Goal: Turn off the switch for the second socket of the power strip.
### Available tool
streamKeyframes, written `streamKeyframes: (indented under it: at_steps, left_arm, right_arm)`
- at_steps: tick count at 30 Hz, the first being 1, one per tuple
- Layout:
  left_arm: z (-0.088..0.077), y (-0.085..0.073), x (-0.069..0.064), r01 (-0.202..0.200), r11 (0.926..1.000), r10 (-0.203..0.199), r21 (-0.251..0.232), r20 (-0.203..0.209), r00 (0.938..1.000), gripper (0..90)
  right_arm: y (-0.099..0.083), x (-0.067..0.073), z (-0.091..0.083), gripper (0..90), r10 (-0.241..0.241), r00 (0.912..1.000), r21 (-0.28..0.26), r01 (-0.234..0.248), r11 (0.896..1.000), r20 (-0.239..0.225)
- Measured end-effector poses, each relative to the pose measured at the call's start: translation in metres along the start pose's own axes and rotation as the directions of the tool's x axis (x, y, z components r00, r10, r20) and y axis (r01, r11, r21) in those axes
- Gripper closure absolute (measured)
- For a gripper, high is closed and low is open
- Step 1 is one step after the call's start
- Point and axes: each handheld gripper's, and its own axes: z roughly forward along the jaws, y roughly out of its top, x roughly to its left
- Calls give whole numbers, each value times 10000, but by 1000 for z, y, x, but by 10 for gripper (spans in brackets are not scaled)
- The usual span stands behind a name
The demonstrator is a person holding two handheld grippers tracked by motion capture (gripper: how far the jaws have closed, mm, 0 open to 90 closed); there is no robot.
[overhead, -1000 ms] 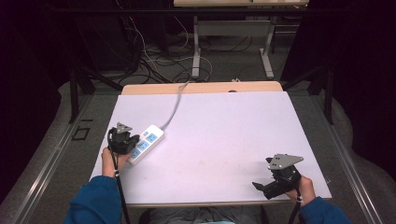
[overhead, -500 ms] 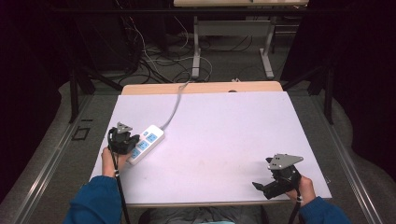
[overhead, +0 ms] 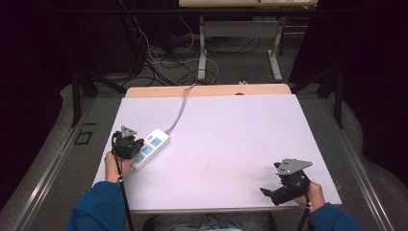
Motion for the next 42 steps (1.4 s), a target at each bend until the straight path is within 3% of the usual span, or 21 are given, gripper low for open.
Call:
streamKeyframes:
  at_steps: [22, 28, 29, 32, 33, 34, 37, 42]
  left_arm:
    - [-2, 2, 0, -48, 10000, 48, 55, -59, 10000, 900]
    - [-8, 4, 3, 85, 9997, -85, -232, -10, 10000, 900]
    - [-9, 5, 3, 193, 9987, -193, -461, -3, 9998, 900]
    - [-15, 8, 4, 189, 9981, -186, -588, 52, 9998, 900]
    - [-16, 8, 4, 203, 9981, -200, -580, 56, 9998, 900]
    - [-16, 9, 5, 184, 9980, -180, -601, 71, 9998, 900]
    - [-16, 10, 4, 167, 9981, -161, -596, 111, 9998, 898]
    - [-16, 11, 3, 128, 9984, -121, -556, 115, 9999, 805]
  right_arm:
    - [0, 0, 0, 10, -71, 10000, 1, 71, 10000, 5]
    - [0, 0, 0, 10, -34, 10000, 101, 34, 9999, -31]
    - [0, 0, 0, 10, -38, 10000, 97, 38, 9999, -34]
    - [0, 0, 0, 10, 1, 10000, 44, -1, 10000, -19]
    - [-1, 1, 2, 10, 21, 10000, -231, -21, 9997, 6]
    - [0, 0, 0, 10, -31, 10000, 79, 32, 10000, -38]
    - [0, 0, 1, 10, -18, 10000, -82, 18, 10000, -20]
    - [0, 0, 1, 10, -25, 10000, -44, 25, 10000, 14]
